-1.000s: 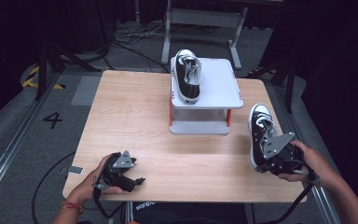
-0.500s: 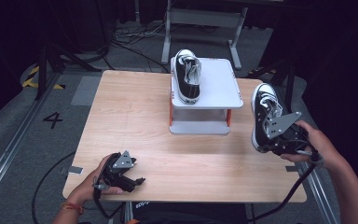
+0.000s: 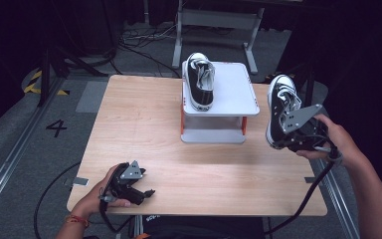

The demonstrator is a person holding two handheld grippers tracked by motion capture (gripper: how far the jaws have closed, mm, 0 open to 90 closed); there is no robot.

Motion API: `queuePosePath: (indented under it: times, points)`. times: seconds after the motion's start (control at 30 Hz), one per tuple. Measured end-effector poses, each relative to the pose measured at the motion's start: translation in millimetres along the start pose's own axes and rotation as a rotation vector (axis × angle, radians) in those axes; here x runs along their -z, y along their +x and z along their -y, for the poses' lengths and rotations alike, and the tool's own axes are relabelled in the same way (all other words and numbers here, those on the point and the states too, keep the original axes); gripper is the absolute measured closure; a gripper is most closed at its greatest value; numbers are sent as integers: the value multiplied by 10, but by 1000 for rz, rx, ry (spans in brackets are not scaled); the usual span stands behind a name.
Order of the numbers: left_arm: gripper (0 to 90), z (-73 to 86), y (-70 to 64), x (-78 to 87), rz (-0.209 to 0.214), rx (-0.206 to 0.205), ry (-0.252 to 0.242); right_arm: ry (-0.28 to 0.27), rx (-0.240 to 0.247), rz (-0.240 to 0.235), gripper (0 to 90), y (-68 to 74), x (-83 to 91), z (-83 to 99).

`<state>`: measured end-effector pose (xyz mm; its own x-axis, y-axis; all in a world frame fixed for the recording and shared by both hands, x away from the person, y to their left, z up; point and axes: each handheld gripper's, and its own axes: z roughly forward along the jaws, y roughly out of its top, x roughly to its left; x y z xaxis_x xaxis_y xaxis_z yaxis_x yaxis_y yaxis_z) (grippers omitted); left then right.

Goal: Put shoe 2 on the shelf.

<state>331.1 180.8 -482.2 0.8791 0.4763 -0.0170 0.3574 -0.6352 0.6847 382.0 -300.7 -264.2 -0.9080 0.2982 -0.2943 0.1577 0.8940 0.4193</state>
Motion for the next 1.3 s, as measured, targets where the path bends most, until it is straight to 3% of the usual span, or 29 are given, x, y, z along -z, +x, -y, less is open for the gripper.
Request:
queuePosePath:
  times: [0.43, 0.53, 1.07, 1.3]
  points:
    - [175, 0, -2, -1, -2, 1, 0, -26, 44, 16, 740, -157, 130, -315]
    - [175, 0, -4, -1, -2, 3, -1, -33, 59, -2, 740, -198, 122, -426]
    - [179, 8, -28, 9, -11, 9, 1, -14, 129, -36, 739, -389, -172, -887]
    - [180, 14, -36, 12, -11, 10, -2, -11, 128, -51, 739, -498, -249, -1023]
